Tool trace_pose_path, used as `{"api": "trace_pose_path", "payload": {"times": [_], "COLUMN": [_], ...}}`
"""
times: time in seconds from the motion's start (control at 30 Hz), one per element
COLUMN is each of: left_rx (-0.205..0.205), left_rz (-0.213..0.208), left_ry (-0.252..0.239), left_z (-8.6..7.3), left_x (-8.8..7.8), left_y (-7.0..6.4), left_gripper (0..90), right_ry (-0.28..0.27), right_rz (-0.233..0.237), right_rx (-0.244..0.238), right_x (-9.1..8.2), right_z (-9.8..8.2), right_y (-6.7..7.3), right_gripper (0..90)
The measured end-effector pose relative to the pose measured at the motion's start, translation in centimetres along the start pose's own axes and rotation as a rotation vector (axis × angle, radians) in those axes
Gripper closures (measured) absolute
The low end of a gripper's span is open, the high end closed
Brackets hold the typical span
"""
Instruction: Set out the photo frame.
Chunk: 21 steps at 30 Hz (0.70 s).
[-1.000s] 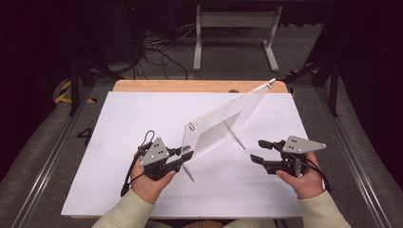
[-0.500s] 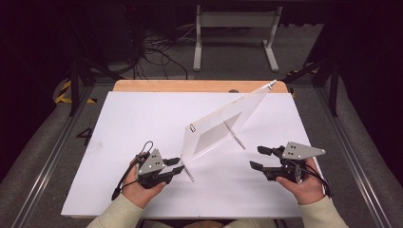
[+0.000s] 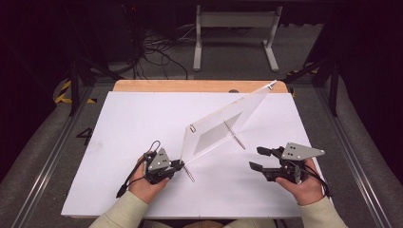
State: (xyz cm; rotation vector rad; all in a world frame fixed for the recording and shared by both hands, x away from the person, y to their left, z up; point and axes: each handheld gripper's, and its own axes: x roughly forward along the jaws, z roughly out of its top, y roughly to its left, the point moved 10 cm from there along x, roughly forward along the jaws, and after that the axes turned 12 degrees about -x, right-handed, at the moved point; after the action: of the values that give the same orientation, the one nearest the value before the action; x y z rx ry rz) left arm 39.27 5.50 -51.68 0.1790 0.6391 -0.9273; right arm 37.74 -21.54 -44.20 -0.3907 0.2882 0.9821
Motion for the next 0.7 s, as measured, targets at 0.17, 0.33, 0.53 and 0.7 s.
{"api": "trace_pose_path", "payload": {"times": [0.17, 0.33, 0.53, 0.7], "left_rx": [0.040, 0.028, 0.048, 0.019], "left_rz": [0.053, -0.011, -0.044, -0.068], "left_ry": [0.040, 0.068, 0.095, 0.104], "left_z": [0.1, 0.2, 0.5, 0.7], "left_x": [-0.1, 0.4, 1.0, 1.4], "left_y": [-0.7, -3.1, -5.3, -6.3], "left_gripper": [84.8, 83.3, 80.8, 79.0], "right_ry": [-0.011, -0.018, -0.036, -0.043], "right_rz": [-0.003, -0.006, -0.022, -0.028], "right_rx": [-0.001, 0.000, 0.009, 0.024], "right_x": [-0.3, -1.2, -2.4, -3.1], "right_z": [0.3, 0.5, 0.6, 0.4], "right_y": [0.1, 0.6, 0.7, 0.9], "right_gripper": [38.5, 38.7, 38.8, 38.9]}}
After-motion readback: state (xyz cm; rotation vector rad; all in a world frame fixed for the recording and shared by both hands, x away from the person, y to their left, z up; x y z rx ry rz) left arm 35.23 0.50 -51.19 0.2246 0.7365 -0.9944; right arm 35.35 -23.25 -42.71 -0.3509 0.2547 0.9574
